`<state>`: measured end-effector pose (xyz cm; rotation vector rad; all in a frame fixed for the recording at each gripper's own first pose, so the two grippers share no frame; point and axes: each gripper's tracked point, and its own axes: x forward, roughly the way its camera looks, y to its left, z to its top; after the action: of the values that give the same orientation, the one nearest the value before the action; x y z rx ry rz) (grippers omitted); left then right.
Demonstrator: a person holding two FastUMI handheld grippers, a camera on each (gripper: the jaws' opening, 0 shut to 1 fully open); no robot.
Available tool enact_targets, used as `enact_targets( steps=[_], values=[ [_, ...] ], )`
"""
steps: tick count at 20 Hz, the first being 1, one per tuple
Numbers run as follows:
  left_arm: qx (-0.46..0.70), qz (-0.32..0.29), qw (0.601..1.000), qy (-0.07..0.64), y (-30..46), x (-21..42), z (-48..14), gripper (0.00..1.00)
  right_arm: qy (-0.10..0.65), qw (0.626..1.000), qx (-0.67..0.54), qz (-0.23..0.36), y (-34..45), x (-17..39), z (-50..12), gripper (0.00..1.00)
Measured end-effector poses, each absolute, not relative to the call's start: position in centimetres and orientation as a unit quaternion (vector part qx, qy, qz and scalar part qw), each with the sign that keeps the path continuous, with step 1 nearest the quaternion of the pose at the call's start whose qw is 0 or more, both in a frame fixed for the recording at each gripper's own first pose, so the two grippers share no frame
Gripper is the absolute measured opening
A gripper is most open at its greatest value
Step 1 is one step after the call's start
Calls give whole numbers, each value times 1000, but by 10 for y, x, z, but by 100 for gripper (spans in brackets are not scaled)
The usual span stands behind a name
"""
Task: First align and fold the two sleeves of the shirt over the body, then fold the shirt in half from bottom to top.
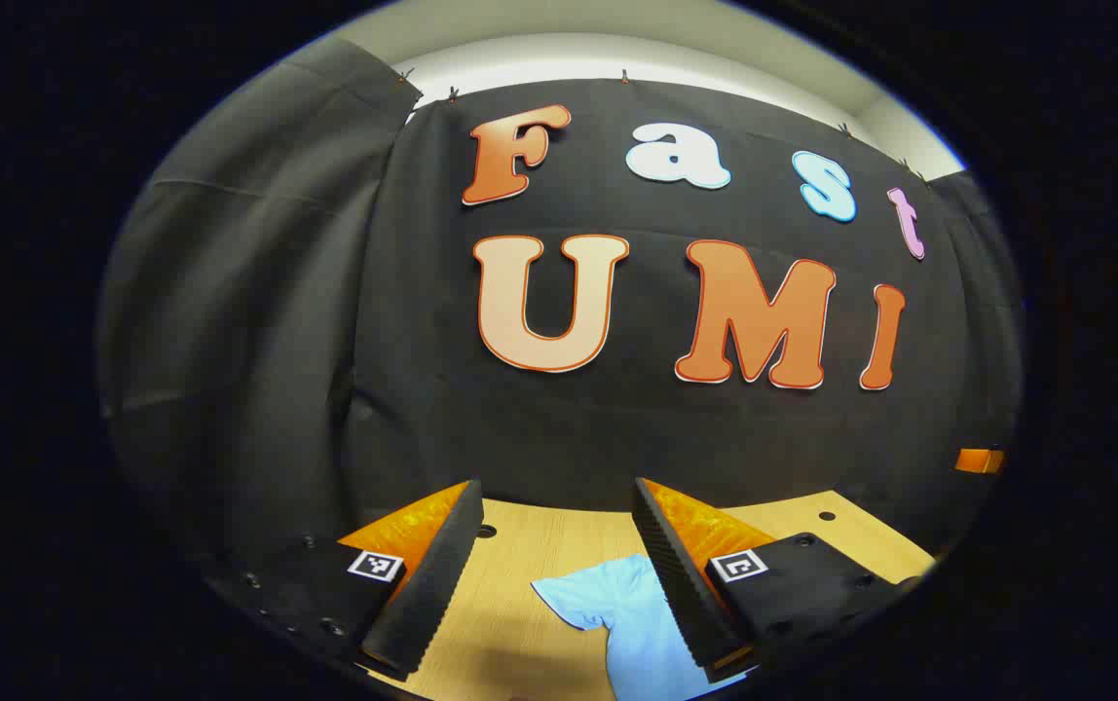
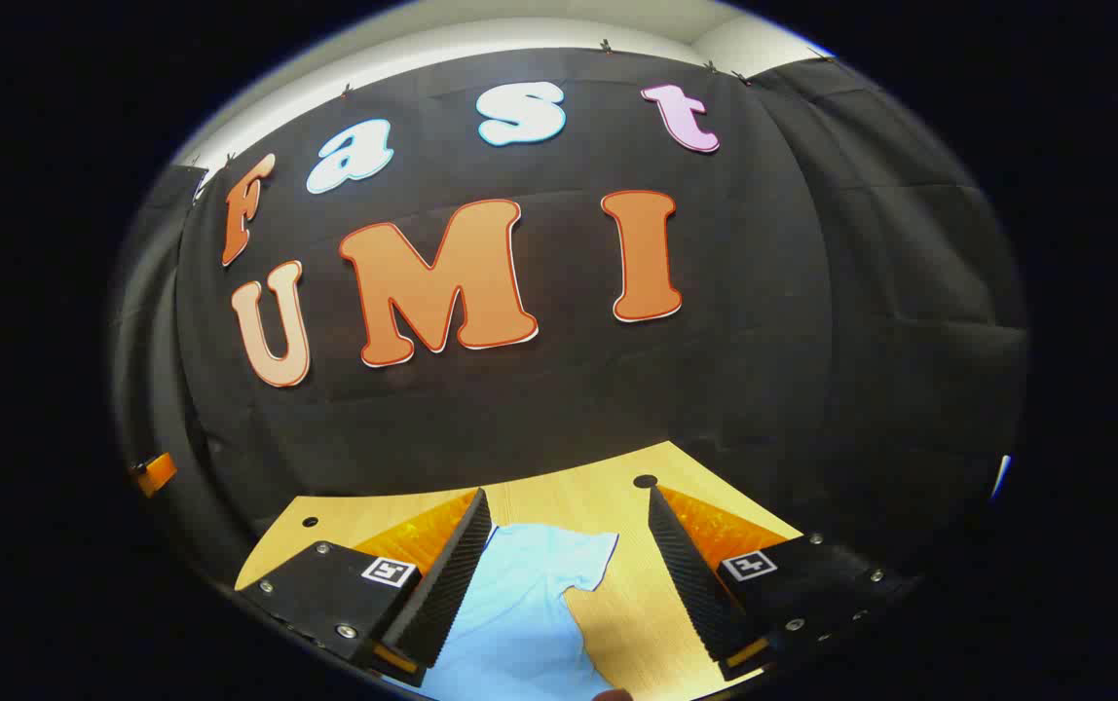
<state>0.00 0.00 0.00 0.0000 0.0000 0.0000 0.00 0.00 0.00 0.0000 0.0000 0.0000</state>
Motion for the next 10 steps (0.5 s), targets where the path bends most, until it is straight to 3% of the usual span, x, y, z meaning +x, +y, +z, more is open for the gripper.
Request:
enact_targets(
  steps=[10],
  values=[
    [-4, 17, 1000, -24, -39, 45, 20, 99, 36, 999, -2, -3, -31, 72, -2, 98]
  ],
)
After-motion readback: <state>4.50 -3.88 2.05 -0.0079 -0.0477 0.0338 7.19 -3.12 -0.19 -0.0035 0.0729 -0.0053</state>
